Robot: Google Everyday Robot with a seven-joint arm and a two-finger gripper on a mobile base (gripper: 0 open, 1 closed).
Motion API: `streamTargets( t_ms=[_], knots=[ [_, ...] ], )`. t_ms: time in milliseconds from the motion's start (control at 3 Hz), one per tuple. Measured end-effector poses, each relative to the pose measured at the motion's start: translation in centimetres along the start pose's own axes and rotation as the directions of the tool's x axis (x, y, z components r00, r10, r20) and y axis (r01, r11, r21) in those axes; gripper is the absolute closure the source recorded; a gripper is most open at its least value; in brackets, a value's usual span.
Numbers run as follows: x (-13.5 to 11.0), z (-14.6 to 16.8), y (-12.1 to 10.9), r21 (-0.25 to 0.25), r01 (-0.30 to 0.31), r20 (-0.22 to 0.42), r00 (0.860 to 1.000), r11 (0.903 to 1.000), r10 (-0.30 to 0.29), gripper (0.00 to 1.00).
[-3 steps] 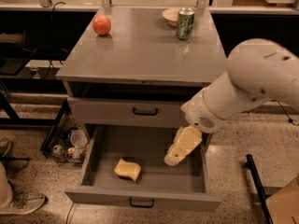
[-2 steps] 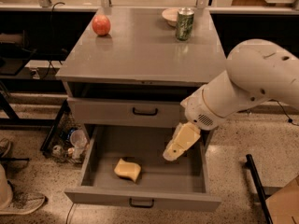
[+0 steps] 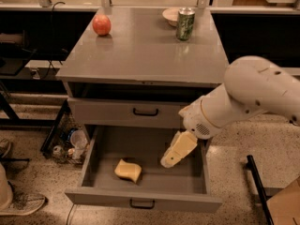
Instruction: Pick sponge from middle drawer and place on counter
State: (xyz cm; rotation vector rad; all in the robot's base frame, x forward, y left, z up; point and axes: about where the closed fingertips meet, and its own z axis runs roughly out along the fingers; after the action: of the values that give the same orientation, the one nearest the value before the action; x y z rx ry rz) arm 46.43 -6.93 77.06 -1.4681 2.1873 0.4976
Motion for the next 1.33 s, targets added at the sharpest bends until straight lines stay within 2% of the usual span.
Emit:
streamTargets(
  t_ms=[333, 667, 1000, 1333],
  knots=[
    [2.8, 4.9, -0.2, -0.025, -0.084, 0.025, 0.996, 0.9961, 0.085, 0.00],
    [5.1, 10.5, -1.0, -0.015, -0.154, 0.026, 0.988, 0.9879, 0.154, 0.00],
    [6.8, 16.4, -2.9, 0.022, -0.208, 0.034, 0.978, 0.9778, 0.208, 0.00],
    [7.5, 22.8, -6.1, 0.038, -0.259, 0.044, 0.965, 0.9651, 0.257, 0.00]
  ],
)
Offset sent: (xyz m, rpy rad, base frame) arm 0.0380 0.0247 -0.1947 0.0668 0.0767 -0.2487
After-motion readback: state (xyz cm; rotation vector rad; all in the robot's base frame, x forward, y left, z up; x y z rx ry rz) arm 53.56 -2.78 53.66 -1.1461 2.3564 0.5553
